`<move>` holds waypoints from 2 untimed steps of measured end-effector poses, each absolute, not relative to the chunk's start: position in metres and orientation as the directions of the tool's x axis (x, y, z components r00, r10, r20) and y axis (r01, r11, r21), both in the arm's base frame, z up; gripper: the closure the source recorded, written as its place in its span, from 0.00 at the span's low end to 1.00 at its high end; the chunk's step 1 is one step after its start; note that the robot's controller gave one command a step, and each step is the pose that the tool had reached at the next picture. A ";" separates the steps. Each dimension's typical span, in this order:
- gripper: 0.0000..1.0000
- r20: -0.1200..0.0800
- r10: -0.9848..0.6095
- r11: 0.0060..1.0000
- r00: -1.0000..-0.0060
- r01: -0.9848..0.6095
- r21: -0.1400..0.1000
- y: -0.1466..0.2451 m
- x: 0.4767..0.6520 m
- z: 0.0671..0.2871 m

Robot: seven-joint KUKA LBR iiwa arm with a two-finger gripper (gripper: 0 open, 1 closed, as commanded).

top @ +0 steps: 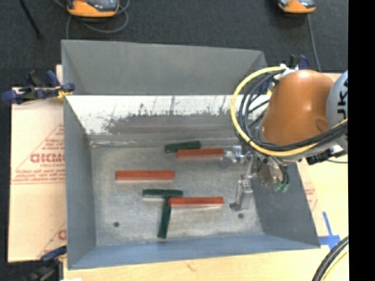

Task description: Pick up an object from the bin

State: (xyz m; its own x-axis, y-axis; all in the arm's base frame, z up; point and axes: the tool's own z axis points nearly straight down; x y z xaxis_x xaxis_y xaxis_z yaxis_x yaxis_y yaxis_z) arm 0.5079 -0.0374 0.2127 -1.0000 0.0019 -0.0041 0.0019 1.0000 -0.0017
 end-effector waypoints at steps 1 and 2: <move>0.00 0.001 0.028 1.000 -1.000 0.028 0.002 0.016 0.535 0.066; 0.00 -0.007 0.070 0.998 -0.998 0.070 0.001 -0.004 0.540 0.102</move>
Offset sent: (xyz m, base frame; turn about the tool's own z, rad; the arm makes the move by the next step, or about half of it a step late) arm 0.0267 0.0517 -0.1427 0.0298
